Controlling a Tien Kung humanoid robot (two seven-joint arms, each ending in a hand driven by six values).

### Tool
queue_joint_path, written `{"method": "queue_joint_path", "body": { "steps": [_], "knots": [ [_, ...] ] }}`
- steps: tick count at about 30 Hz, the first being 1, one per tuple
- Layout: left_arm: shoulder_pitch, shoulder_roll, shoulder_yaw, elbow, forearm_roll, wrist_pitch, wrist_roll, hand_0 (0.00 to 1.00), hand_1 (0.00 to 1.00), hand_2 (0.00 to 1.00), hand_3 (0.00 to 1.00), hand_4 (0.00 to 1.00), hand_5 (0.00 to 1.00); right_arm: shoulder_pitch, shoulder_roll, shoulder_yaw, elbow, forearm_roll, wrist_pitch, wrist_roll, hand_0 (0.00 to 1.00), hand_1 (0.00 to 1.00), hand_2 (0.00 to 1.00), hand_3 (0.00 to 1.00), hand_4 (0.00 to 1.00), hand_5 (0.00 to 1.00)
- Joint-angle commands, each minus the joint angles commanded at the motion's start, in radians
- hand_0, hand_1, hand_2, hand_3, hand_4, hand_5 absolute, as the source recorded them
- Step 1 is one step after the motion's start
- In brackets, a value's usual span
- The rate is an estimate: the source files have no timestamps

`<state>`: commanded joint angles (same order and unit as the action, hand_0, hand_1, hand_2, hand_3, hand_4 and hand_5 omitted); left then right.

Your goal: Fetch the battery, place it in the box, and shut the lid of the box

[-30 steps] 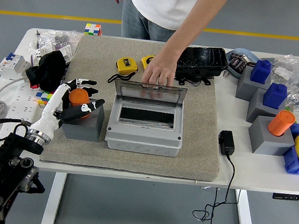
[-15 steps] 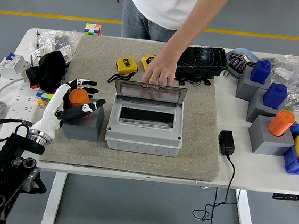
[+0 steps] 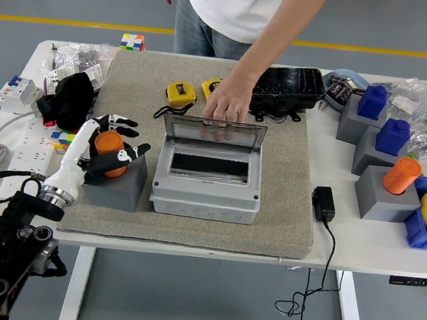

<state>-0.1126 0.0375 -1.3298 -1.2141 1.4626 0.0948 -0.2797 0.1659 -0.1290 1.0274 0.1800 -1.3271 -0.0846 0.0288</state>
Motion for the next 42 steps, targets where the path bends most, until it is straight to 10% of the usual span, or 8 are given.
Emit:
{"method": "queue_joint_path", "body": {
  "steps": [42],
  "knots": [
    [0.020,-0.014,0.008,-0.022,-0.022,0.043,-0.023,0.300,0.499,0.388,0.402,0.998,0.200,0.000,-0.001,0.016,0.000,-0.007,-0.001,0.001,0.866,0.793,0.773,0.848,0.998,0.998]
  ]
}}
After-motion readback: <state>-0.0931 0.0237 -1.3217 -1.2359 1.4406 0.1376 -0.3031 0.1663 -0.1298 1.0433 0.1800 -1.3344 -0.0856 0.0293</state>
